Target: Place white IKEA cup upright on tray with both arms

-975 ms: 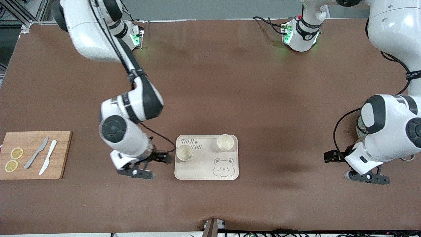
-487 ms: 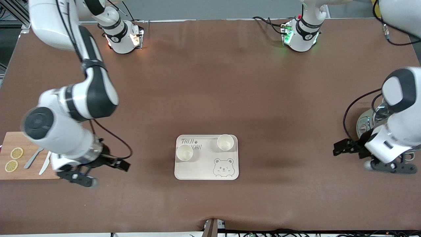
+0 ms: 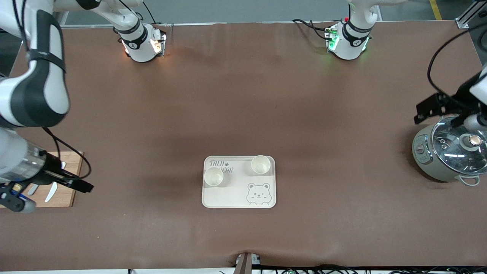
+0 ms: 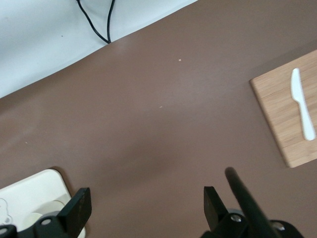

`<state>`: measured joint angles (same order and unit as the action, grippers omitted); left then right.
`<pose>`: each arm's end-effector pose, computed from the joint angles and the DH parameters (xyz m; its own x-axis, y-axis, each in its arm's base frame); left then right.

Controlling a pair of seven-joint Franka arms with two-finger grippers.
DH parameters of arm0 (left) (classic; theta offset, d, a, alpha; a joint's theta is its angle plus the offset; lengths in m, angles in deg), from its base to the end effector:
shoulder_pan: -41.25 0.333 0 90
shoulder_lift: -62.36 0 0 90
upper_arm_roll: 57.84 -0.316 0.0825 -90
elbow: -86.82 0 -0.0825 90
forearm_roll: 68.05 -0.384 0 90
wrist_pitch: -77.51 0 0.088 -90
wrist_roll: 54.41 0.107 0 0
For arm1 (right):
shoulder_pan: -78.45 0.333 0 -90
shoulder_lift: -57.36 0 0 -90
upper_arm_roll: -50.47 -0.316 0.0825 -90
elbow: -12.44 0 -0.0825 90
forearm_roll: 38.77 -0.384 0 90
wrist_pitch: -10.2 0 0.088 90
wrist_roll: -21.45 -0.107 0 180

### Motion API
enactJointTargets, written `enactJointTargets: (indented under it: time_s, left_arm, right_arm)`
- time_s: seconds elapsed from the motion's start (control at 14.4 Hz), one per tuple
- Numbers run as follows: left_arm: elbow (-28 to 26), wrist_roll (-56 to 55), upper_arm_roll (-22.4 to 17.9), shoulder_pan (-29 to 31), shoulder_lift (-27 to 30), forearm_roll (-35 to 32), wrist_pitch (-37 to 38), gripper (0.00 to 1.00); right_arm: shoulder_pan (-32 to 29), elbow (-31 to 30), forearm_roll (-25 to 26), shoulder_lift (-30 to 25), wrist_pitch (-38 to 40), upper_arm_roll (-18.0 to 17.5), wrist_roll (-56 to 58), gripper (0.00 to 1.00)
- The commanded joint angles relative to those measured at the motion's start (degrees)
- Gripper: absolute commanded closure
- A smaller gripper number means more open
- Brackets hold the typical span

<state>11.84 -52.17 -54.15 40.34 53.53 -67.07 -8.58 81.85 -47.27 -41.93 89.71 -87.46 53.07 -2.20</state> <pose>0.5932 -0.0460 0.6528 0.9920 -0.1190 0.0411 -0.1201 -0.9924 0.0253 0.7231 0.0251 0.5268 0.9191 -0.3863 0.0774 -0.3817 -0.9218 -0.0676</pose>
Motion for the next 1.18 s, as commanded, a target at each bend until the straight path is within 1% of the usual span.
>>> enactJointTargets:
  time_s: [0.0,0.21,0.35,0.56,0.7,0.84,1.11]
  left_arm:
    - [-2.0,1.3,0.2,-0.3,3.2,-1.4,3.5,0.0]
    - [-1.7,1.5,0.0,0.0,3.6,-0.6,3.5,0.0]
    - [-1.7,1.6,-0.1,0.9,3.8,0.8,3.5,0.0]
    - [-1.6,4.8,-0.2,1.1,3.8,0.8,3.4,0.0]
    - [-1.6,5.1,-0.3,1.1,3.8,0.7,3.4,0.0]
    - [-1.6,5.1,-1.4,1.0,3.9,1.0,3.4,0.0]
    - [-1.7,5.2,-1.4,0.9,4.0,0.9,3.4,0.0]
  right_arm:
    - [-4.0,-1.9,-0.1,-3.8,1.6,-1.1,7.5,0.0]
    - [-7.7,-2.7,-0.4,-6.2,3.2,-1.2,15.4,0.0]
    - [-9.3,-5.5,-0.4,-9.4,3.2,-1.2,19.4,0.0]
    - [-10.1,-12.7,-0.2,-16.2,3.1,-1.1,21.3,0.0]
    - [-10.0,-16.4,0.1,-20.0,3.1,-1.0,22.7,0.0]
    - [-9.7,-21.3,0.3,-24.4,2.4,-1.1,22.7,0.0]
    - [-8.9,-29.4,1.0,-30.5,-0.9,-1.5,22.7,0.0]
